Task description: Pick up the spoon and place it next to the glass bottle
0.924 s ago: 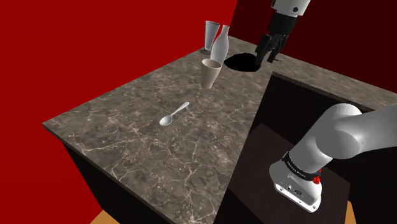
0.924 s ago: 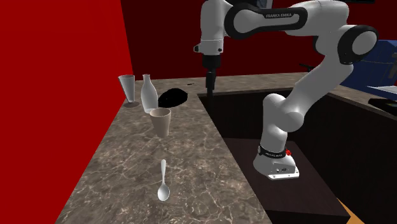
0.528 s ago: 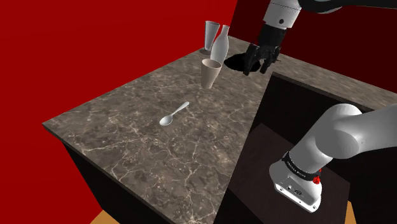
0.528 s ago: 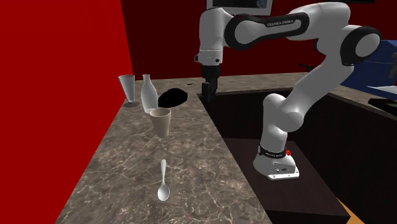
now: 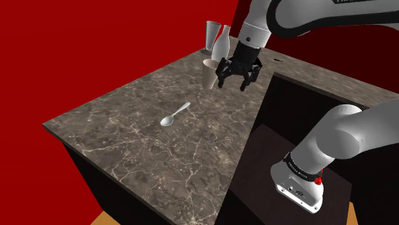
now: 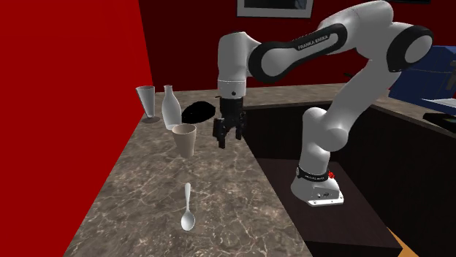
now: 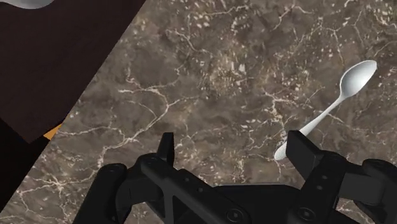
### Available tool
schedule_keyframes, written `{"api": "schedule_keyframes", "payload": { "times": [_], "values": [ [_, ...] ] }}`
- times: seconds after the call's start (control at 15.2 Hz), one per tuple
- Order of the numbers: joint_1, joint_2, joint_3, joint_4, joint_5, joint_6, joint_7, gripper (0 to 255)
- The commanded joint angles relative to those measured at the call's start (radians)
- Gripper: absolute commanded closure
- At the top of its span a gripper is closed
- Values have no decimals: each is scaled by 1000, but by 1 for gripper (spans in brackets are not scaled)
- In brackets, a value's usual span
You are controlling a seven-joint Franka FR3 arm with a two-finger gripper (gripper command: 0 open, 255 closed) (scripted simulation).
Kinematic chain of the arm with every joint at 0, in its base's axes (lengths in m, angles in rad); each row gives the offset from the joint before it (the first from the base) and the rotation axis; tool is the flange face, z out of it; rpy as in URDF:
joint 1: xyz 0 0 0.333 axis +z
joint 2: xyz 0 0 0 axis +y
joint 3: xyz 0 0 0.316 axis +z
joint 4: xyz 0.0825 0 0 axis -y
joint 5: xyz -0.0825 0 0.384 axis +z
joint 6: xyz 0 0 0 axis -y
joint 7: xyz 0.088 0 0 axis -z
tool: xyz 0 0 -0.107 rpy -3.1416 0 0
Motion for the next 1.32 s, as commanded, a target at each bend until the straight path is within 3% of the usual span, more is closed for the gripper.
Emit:
{"api": "schedule_keyframes", "payload": {
  "times": [0.0, 0.46, 0.86, 1.25],
  "values": [
    [-10, 47, 44, -1, 34, 65, 102, 0],
    [-67, 283, 202, 62, 82, 303, 449, 0],
    [-130, 536, 306, 173, -15, 493, 795, 0],
    [-127, 624, 316, 173, -74, 578, 858, 0]
  ]
}}
